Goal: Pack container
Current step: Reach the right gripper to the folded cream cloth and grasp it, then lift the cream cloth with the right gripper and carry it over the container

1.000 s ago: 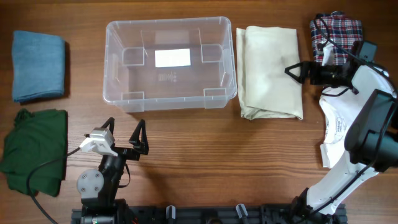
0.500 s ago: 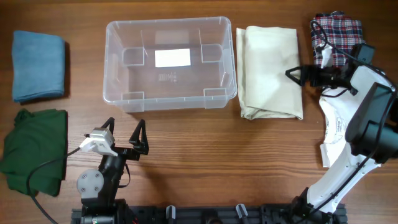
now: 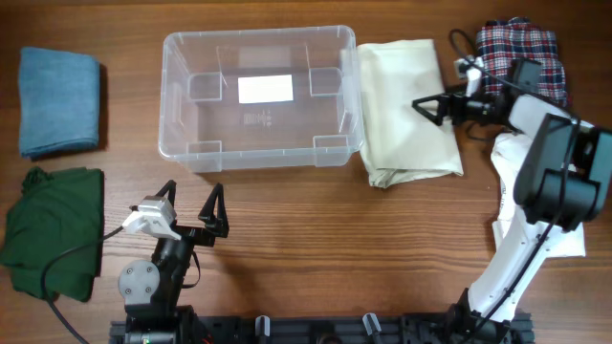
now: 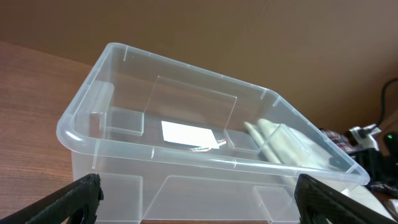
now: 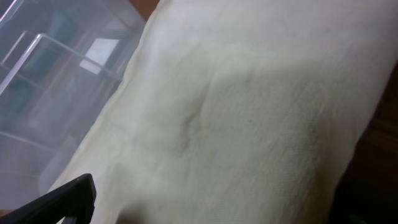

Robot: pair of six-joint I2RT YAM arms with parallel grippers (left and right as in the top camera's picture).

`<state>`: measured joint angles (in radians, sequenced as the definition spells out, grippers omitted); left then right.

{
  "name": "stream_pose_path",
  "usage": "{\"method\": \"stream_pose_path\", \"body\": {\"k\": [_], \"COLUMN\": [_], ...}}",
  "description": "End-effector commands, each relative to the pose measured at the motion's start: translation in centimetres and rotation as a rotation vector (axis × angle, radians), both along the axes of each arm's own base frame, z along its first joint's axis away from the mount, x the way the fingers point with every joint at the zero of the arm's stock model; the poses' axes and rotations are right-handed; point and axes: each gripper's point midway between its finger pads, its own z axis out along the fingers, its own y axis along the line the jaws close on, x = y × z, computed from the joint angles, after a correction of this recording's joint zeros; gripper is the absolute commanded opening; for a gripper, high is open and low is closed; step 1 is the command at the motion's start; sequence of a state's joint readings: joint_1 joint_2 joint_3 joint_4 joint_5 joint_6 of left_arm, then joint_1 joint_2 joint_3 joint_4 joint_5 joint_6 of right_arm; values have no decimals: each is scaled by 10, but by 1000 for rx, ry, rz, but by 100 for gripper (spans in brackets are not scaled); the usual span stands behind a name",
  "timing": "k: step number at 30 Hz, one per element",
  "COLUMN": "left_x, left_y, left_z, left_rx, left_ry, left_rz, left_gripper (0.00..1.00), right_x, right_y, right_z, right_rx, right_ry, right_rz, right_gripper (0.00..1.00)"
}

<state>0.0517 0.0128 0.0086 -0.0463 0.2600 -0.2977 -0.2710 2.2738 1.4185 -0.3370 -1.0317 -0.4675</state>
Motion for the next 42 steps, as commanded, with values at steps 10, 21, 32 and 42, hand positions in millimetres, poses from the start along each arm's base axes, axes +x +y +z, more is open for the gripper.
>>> {"method": "stream_pose_path", "body": {"k": [10, 21, 32, 42], "left_x": [-1, -1, -1, -1], "left_y": [-1, -1, -1, -1], "left_z": [-1, -1, -1, -1], "left_rx": [2, 2, 2, 2], "left_ry": [-1, -1, -1, -1], "left_rz": [-2, -2, -2, -2], "left_gripper": [100, 100, 100, 100], "right_x": [-23, 0, -23, -77], "right_y": [20, -39, -28, 58], "right_z": [-68, 44, 230, 319], "right_rx": [22, -7, -462, -669], "right_ry": [322, 146, -424, -911], "right_rz": [-105, -260, -205, 123], "right_gripper": [4, 4, 4, 4]}}
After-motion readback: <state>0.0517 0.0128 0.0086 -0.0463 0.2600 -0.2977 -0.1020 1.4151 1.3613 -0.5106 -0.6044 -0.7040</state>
